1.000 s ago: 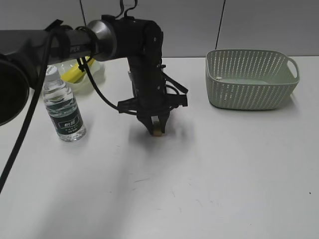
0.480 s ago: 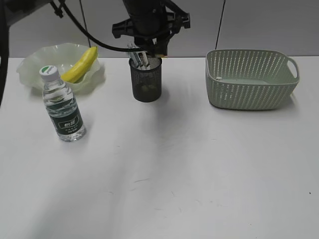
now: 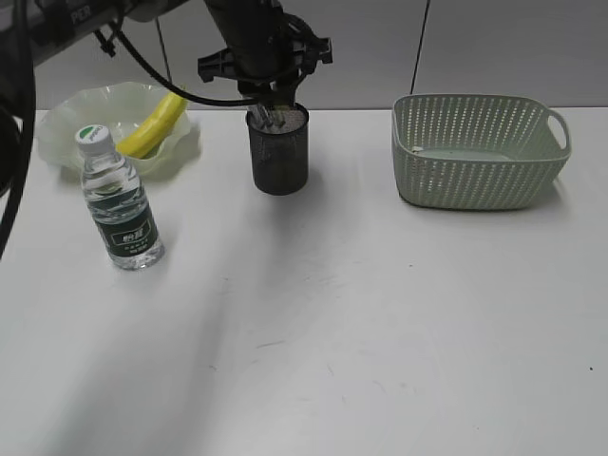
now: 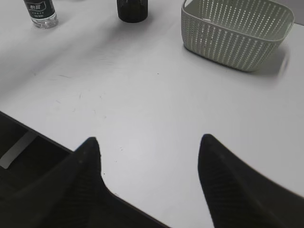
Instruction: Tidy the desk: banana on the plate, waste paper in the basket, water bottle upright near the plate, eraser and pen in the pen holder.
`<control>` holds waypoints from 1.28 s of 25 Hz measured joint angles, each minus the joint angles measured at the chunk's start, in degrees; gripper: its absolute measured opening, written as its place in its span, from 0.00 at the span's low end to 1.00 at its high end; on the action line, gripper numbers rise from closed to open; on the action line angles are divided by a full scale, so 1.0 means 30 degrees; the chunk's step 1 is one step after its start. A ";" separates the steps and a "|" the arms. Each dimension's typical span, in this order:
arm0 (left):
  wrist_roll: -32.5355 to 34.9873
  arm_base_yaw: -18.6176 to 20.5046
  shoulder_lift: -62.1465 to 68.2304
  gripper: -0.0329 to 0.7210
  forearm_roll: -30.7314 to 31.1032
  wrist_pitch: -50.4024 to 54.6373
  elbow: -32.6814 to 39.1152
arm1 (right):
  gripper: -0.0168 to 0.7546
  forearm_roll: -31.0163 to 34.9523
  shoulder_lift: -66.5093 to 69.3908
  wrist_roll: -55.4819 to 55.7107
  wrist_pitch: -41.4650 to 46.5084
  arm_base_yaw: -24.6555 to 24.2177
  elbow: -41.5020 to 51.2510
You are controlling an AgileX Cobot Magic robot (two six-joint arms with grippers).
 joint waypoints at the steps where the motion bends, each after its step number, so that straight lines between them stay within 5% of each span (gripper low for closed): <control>1: 0.0017 0.0000 0.0089 0.29 0.0241 -0.0441 0.0000 | 0.68 0.0000 0.0000 0.0000 0.0000 0.0000 0.0000; 7: 0.0053 0.0000 0.0339 0.29 0.0558 -0.1323 0.0000 | 0.68 0.0000 0.0000 -0.0017 0.0000 0.0000 0.0000; 16: 0.0053 0.0000 0.0500 0.61 0.1889 -0.1349 0.0000 | 0.68 0.0000 0.0000 -0.0017 0.0000 0.0000 0.0000; 26: 0.0332 0.0012 -0.2524 0.62 0.2239 0.1292 0.0000 | 0.68 0.0000 0.0000 -0.0017 0.0000 0.0000 0.0000; 32: 0.3011 0.0012 -0.5196 0.62 0.2001 0.2082 0.0000 | 0.68 0.0000 0.0000 -0.0017 0.0000 0.0000 0.0000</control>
